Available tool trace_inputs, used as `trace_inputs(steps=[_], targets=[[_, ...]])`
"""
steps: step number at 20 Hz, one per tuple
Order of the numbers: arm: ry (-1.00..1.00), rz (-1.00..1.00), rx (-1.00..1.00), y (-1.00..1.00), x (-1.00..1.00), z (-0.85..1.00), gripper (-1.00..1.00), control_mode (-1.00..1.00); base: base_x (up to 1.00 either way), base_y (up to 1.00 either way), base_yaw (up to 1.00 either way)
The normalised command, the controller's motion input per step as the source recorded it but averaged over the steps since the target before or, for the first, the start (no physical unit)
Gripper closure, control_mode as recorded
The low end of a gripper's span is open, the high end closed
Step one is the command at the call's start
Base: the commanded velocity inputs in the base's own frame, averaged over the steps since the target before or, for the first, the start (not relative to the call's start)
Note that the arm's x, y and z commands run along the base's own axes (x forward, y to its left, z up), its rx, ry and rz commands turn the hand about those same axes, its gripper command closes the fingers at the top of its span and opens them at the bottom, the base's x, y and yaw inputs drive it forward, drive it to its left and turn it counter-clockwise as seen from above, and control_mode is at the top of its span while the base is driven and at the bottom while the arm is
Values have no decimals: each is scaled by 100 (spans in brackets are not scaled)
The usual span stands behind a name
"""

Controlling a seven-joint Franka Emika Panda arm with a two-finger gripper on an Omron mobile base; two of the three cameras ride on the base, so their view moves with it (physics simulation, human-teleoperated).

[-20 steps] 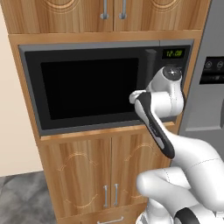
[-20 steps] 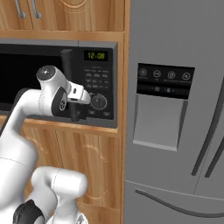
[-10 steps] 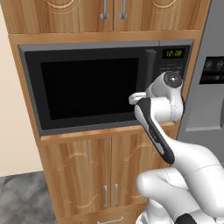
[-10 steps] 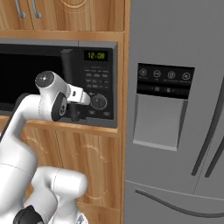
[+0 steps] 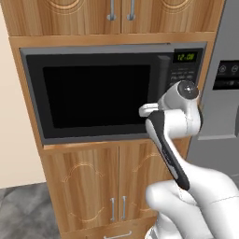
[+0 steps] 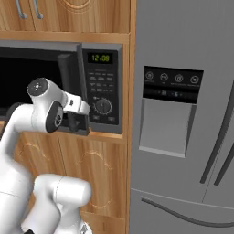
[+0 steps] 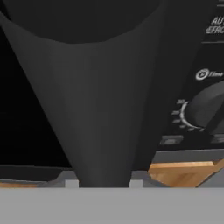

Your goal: Place the sponge inside the microwave to prepare for sanitizing.

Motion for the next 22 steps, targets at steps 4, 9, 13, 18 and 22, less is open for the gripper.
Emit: trace_inputs(steps=[4, 9, 13, 18, 22], targets=[[-20, 0, -4, 24, -100, 0, 100, -100, 0, 0, 0], [-24, 0, -2, 27, -100, 0, 100, -100, 0, 0, 0], [-20, 0, -4, 46, -100, -1, 100, -100, 0, 0, 0], [-17, 0, -4, 61, -100, -26, 100, -100, 0, 0, 0], [-10, 0, -19, 65, -96, -60, 100, -100, 0, 0, 0]])
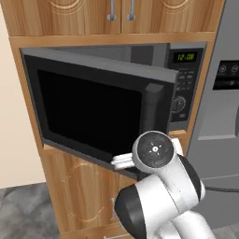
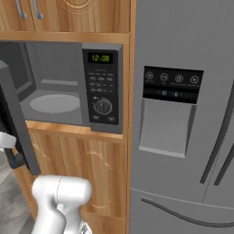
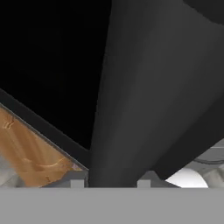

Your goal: Place the sponge inside the microwave to prepare for sanitizing.

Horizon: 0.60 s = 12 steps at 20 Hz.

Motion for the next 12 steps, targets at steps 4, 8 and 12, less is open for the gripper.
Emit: trace_inputs(steps=[4, 8, 12], targets=[[-2, -7, -18, 92, -47, -61, 100, -100, 0, 0, 0], [-5, -16, -3, 78, -15, -9, -100, -100, 0, 0, 0], [0, -14, -1, 45, -3, 0, -100, -100, 0, 0, 0]])
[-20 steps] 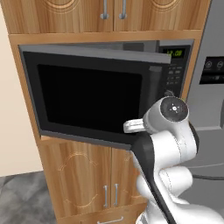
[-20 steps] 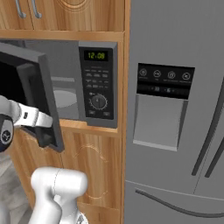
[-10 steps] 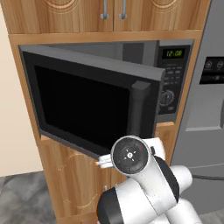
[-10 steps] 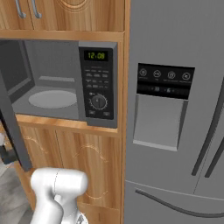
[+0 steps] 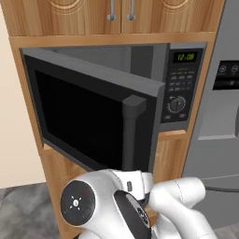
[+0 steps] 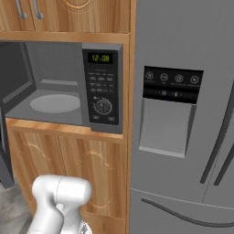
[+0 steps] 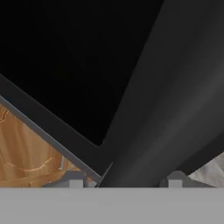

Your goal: Place the sponge inside the microwave to prepare for sanitizing.

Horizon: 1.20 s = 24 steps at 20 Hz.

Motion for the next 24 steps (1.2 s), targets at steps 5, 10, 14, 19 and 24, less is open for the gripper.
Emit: trace_inputs(steps=[5, 10, 14, 19, 24], targets=[[0, -4, 0, 2, 0, -2, -100, -100, 0, 0, 0], [2, -9, -8, 24, 0, 2, -100, -100, 0, 0, 0], [-1, -15, -5, 2, -22, 5, -100, -100, 0, 0, 0], [-8, -13, -5, 12, -40, 17, -100, -100, 0, 0, 0], [-19, -15, -5, 18, -42, 23, -100, -100, 0, 0, 0]])
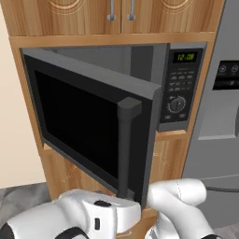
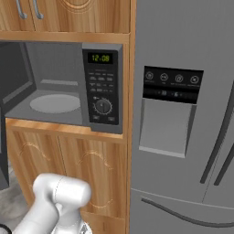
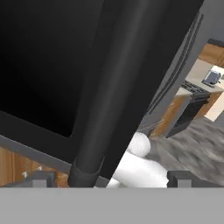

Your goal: Place the sponge inside the microwave to prepare for sanitizing.

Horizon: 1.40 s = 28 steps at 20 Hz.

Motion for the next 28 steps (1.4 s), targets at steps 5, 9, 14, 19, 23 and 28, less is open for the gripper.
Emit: trace_inputs(steps=[5, 9, 14, 19, 23, 28], targets=[[-18, -1, 19, -30, -78, 23, -100, -100, 0, 0, 0], [-15, 19, 39, -54, -66, 52, -100, -100, 0, 0, 0], [0, 23, 55, -72, -16, 30, -100, -100, 0, 0, 0], [6, 22, 55, -85, 0, 6, -100, -100, 0, 0, 0], [2, 21, 59, -82, 1, 0, -100, -100, 0, 0, 0], [1, 20, 68, -96, 4, 0, -100, -100, 0, 0, 0]])
